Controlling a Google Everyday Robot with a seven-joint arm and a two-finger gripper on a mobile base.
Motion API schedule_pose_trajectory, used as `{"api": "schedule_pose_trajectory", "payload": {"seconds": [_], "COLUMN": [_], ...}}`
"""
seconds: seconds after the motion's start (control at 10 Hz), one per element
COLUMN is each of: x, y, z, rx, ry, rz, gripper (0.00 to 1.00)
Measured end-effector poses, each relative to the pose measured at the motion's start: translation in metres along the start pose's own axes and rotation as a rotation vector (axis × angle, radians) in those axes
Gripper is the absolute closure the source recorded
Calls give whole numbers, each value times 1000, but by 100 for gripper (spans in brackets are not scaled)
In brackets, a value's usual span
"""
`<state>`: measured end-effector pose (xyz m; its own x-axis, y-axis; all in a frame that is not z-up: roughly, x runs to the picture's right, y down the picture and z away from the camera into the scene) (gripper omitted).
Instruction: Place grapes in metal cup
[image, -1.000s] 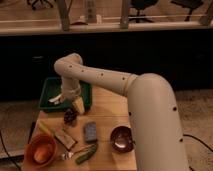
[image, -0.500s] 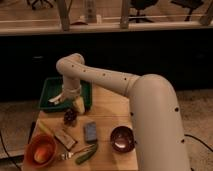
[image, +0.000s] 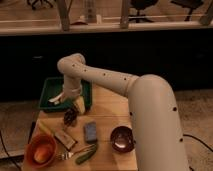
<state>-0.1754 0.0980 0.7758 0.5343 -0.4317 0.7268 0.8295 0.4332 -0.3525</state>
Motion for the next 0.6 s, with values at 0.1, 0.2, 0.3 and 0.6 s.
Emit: {"api": "schedule_pose_trajectory", "payload": {"seconds": [0.1, 0.2, 0.3, 0.6], "x": [0, 1, 0, -1], "y": [0, 0, -1, -2], "z": [0, 0, 1, 1], "rx": [-1, -2, -3, -4], "ry": [-1, -1, -2, -2], "rz": [0, -1, -1, -4], "gripper": [20, 20, 20, 20]}}
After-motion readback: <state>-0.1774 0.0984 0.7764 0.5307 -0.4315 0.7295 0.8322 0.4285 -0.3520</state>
